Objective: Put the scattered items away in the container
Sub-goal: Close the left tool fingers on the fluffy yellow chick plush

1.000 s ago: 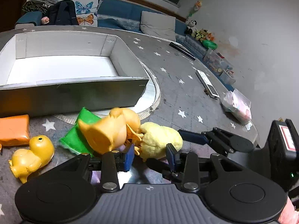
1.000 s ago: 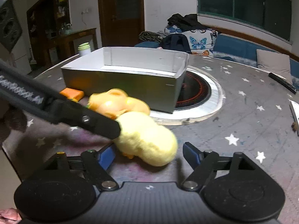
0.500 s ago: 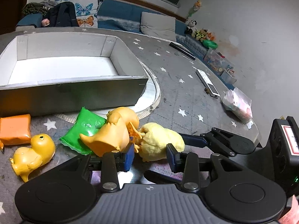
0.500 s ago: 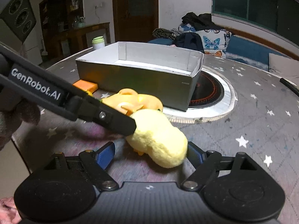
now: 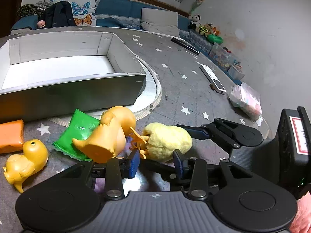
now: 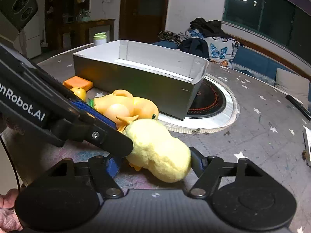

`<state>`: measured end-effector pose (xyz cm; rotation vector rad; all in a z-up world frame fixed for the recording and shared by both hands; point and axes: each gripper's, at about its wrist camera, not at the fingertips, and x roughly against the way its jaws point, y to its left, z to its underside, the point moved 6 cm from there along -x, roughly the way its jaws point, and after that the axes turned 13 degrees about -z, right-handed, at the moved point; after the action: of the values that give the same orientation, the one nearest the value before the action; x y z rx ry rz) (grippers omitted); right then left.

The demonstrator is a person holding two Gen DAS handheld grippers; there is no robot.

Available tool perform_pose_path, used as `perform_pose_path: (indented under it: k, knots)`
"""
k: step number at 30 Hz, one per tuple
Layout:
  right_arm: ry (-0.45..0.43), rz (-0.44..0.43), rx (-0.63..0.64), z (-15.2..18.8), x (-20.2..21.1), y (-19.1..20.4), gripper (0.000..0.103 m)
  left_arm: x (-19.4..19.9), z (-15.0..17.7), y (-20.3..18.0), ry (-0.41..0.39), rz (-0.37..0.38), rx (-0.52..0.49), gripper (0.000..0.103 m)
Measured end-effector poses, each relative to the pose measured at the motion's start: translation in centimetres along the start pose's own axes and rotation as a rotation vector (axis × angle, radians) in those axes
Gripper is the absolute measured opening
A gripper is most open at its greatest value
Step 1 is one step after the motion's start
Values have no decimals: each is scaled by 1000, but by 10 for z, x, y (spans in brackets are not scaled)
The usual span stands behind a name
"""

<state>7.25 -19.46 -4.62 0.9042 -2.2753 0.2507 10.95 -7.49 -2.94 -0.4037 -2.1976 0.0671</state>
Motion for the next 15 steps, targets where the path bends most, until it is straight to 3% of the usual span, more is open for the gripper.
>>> perform_pose_path:
  k: [15]
  knots:
    - [-76, 40, -50, -6, 19, -1, 68, 13, -7, -5, -54, 3, -1, 40]
